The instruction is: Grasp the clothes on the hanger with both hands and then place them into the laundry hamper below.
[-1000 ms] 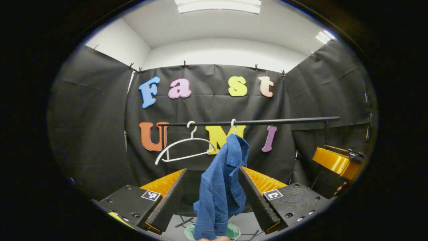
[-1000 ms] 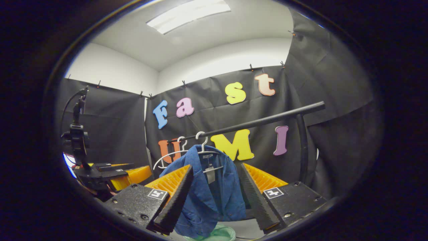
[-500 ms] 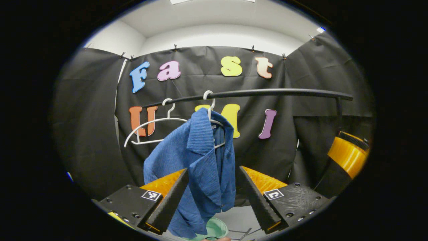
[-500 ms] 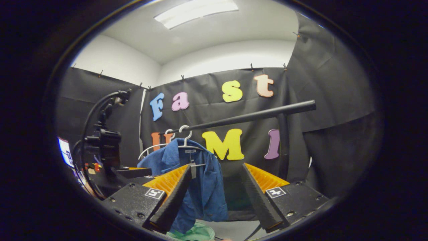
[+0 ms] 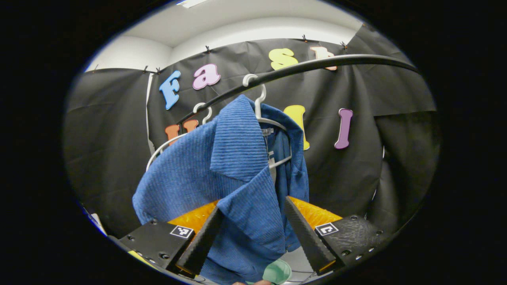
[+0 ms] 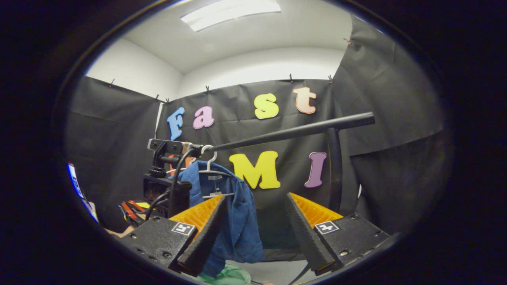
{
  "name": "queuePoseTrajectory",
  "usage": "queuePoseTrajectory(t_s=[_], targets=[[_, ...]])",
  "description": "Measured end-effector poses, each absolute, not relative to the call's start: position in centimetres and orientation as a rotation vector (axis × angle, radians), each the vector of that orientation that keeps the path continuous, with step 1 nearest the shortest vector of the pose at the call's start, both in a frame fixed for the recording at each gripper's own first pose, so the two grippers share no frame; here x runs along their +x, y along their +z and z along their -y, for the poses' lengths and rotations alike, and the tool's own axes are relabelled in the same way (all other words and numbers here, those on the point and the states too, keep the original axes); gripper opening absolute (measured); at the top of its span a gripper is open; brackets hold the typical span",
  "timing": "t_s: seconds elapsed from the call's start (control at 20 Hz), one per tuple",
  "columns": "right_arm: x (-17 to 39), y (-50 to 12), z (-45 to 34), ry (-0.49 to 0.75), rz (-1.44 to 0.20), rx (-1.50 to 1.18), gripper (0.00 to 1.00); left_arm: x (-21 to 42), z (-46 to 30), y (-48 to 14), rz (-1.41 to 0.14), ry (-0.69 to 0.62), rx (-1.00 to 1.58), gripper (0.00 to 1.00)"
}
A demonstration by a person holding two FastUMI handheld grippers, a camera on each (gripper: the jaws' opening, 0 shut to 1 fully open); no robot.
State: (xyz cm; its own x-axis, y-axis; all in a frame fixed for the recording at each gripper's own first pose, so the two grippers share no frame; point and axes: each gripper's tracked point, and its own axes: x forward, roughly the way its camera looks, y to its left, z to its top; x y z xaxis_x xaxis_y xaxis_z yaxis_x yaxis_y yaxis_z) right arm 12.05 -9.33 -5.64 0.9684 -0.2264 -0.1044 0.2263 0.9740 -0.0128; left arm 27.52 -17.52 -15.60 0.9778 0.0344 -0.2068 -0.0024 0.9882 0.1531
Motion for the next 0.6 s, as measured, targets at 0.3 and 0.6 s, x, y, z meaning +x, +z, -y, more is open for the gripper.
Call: queuePoseTrajectory(t_s=[0.3, 0.6], targets=[[13.3, -7.8, 10.2, -0.282, -0.134, 0.003, 0.95, 31.3, 14.2, -15.7, -0.181, 0.089, 0.156, 0.95], [19.3, -12.6, 8.0, -0.234, -0.196, 0.060, 0.95, 32.1, 11.0, -14.7, -0.158, 0.020, 0.091, 0.82]])
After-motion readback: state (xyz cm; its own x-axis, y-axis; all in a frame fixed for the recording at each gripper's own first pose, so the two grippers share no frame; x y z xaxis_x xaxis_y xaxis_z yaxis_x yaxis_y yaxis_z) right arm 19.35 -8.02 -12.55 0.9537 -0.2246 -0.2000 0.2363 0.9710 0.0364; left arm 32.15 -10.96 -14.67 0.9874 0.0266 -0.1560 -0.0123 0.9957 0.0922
